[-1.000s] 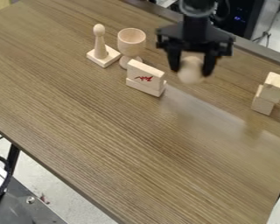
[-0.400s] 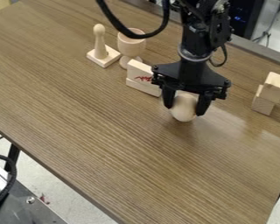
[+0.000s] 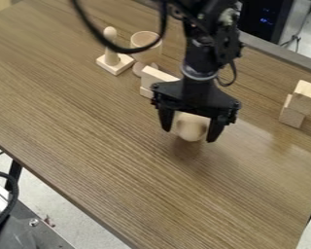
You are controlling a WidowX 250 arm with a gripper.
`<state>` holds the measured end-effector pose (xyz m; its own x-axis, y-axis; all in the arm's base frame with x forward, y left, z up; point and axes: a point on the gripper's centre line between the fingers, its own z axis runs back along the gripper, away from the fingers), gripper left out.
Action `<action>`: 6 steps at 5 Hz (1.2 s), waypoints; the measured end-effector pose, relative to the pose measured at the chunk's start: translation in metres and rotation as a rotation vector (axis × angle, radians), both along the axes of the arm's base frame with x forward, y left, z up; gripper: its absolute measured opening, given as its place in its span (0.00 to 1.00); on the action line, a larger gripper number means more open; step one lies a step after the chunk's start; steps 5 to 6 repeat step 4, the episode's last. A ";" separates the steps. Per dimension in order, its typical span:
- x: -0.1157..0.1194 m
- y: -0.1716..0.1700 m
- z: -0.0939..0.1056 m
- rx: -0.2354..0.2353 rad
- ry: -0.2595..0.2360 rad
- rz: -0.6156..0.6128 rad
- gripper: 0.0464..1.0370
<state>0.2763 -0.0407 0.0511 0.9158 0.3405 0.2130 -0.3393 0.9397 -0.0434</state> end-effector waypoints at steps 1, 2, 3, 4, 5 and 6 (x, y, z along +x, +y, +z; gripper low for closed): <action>-0.013 0.002 0.007 -0.008 -0.016 0.007 0.96; -0.022 0.004 0.020 -0.015 -0.049 0.004 0.96; -0.032 0.006 0.034 -0.024 -0.087 0.001 0.96; -0.044 0.010 0.052 -0.018 -0.134 0.003 0.96; -0.044 0.010 0.052 -0.018 -0.134 0.003 0.96; -0.044 0.010 0.052 -0.018 -0.134 0.003 0.96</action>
